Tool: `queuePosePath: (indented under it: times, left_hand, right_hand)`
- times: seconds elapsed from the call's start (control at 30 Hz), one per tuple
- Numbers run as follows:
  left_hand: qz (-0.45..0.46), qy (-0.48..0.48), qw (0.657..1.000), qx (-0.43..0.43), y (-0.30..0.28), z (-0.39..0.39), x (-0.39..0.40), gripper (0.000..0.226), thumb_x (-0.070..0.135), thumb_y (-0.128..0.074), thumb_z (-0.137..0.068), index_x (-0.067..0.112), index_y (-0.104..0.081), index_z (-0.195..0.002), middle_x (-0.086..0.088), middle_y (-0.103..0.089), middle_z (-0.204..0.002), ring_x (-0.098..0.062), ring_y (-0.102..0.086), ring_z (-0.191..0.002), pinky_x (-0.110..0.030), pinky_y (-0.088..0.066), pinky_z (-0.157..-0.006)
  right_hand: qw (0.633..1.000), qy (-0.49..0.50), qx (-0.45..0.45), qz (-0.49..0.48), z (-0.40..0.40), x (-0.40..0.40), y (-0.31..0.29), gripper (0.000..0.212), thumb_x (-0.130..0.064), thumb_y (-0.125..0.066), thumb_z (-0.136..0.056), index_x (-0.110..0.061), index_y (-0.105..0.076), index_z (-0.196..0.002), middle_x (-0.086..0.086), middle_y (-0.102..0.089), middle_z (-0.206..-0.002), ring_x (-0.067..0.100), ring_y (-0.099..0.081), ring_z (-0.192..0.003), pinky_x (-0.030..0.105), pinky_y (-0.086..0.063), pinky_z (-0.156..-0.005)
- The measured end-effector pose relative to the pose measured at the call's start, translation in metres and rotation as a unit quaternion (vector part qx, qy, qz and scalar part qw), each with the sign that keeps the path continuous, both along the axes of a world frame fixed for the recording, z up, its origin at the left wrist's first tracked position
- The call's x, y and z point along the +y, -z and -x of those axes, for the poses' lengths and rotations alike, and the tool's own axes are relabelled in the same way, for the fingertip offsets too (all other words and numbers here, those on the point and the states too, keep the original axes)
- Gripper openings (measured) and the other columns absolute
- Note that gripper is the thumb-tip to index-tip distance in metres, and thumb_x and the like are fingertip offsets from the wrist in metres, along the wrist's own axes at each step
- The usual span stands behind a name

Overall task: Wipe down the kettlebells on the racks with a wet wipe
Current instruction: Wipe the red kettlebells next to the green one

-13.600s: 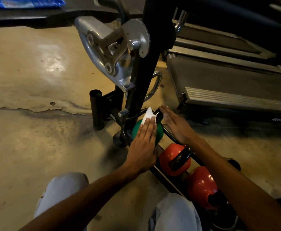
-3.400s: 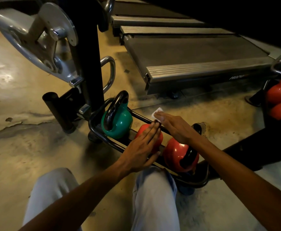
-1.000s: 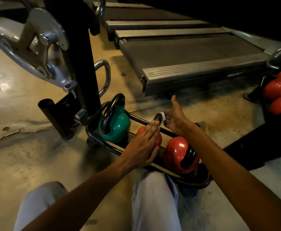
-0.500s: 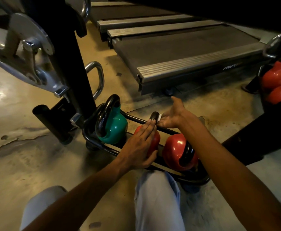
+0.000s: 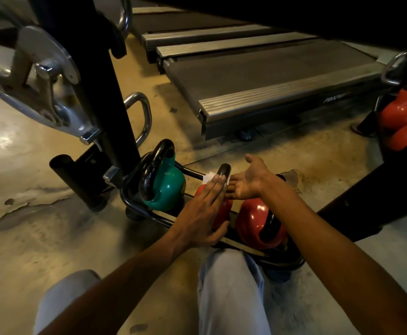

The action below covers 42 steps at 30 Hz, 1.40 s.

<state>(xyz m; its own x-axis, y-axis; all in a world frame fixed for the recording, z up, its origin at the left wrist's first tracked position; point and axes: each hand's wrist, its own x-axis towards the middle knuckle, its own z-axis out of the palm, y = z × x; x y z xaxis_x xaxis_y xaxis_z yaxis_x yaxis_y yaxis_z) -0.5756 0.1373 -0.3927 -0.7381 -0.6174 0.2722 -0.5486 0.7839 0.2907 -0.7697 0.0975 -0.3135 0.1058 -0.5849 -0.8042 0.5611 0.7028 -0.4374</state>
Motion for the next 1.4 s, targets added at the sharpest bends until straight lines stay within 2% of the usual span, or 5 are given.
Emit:
queuePosePath:
  times: [0.23,0.6,1.07,1.23,1.4]
  left_hand:
    - [-0.013,-0.002,1.0,0.003,0.001,0.0,-0.001,0.096,0.054,-0.054,-0.097,0.006,-0.01,-0.167,-0.013,-0.001,-0.175,-0.022,0.005,-0.163,-0.047,-0.025,-0.129]
    - [-0.01,-0.002,1.0,0.01,-0.001,0.0,0.0,0.095,0.057,-0.052,-0.097,0.003,-0.015,-0.166,-0.016,-0.007,-0.175,-0.023,0.002,-0.163,-0.045,-0.023,-0.129]
    - [-0.016,-0.004,1.0,0.009,-0.002,0.0,0.003,0.096,0.062,-0.047,-0.098,0.003,-0.013,-0.166,-0.016,-0.005,-0.175,-0.024,0.005,-0.163,-0.044,-0.015,-0.132]
    - [-0.016,-0.011,1.0,0.017,-0.003,0.0,0.005,0.098,0.057,-0.054,-0.095,0.002,-0.014,-0.165,-0.016,-0.003,-0.174,-0.022,0.008,-0.162,-0.035,-0.002,-0.131]
    - [-0.024,0.001,1.0,0.012,-0.005,-0.001,0.005,0.101,0.053,-0.059,-0.09,0.0,-0.016,-0.164,-0.021,-0.008,-0.173,-0.026,0.005,-0.161,-0.044,-0.013,-0.132]
  right_hand:
    - [0.999,-0.031,0.043,-0.011,-0.004,0.004,0.003,0.1,-0.075,-0.02,-0.098,0.013,-0.042,-0.142,0.035,-0.065,-0.116,0.047,-0.058,-0.119,0.054,-0.04,-0.105]
    - [0.998,-0.05,0.037,0.023,-0.004,0.015,0.006,0.1,-0.074,-0.023,-0.099,0.009,-0.031,-0.153,0.035,-0.054,-0.141,0.045,-0.051,-0.133,0.051,-0.036,-0.116]
    - [0.982,0.155,-0.062,0.087,-0.006,0.016,0.004,0.097,-0.061,-0.047,-0.097,0.015,-0.027,-0.154,0.038,-0.036,-0.156,0.05,-0.038,-0.145,0.054,-0.028,-0.124]
    - [0.962,0.035,0.212,0.168,-0.03,0.013,0.007,0.088,-0.076,-0.038,-0.096,-0.002,-0.053,-0.141,0.021,-0.064,-0.131,0.039,-0.059,-0.128,0.047,-0.045,-0.108]
    - [0.818,-0.13,0.487,0.276,-0.04,0.016,0.017,0.102,-0.087,-0.009,-0.091,-0.018,-0.052,-0.151,0.005,-0.057,-0.146,0.021,-0.053,-0.132,0.036,-0.036,-0.107]
